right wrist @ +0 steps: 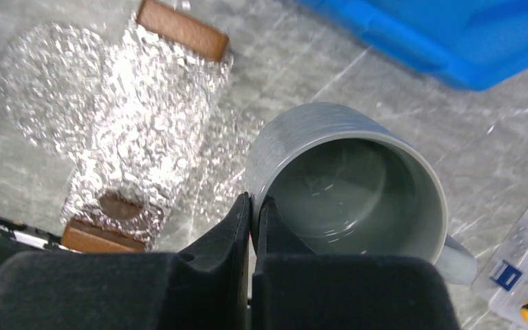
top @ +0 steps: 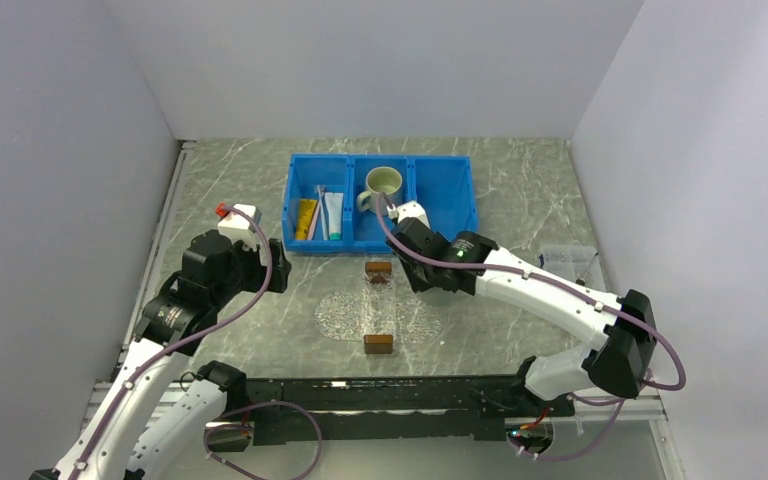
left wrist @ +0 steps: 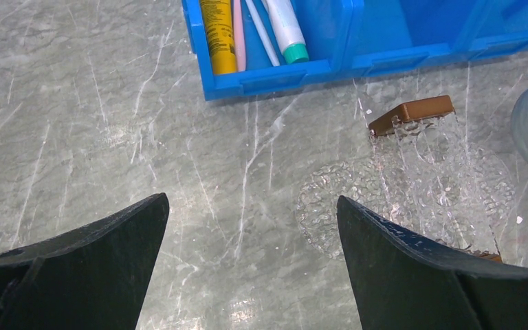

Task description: Prepare toiletry sets of a toothbrush and toothpaste on the tray

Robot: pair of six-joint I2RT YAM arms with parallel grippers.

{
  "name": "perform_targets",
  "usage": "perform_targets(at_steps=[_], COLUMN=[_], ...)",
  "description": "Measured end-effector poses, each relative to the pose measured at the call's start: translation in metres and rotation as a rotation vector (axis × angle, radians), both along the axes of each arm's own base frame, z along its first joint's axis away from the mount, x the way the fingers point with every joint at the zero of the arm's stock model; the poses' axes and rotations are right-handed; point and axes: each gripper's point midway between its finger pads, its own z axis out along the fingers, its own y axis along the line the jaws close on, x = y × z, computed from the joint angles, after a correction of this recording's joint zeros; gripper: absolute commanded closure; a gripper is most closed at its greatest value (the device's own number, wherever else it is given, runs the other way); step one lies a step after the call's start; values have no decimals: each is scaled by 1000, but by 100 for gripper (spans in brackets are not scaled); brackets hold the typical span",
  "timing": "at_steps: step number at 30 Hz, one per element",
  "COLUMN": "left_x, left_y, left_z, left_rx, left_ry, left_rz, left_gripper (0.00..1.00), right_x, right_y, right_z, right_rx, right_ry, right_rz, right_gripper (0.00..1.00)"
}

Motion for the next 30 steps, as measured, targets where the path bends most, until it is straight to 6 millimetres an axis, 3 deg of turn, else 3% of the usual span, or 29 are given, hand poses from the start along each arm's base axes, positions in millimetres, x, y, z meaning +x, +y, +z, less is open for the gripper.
perform_targets(at_steps=[4, 13, 30], left_x=[0, 0, 0], left_y=[0, 0, 0], left_z=[0, 0, 0], left_rx=[0, 0, 0], left_ry=[0, 0, 0], left_rz=[0, 0, 0], left_gripper=[1, 0, 1], right_x=[-18, -44, -51], right_y=[-4, 4, 20], right_z=[-19, -41, -56], right_rx=[4, 37, 100], right_ry=[44, 82, 80], right_rz=[-10, -6, -15], right_gripper=[100, 100, 100])
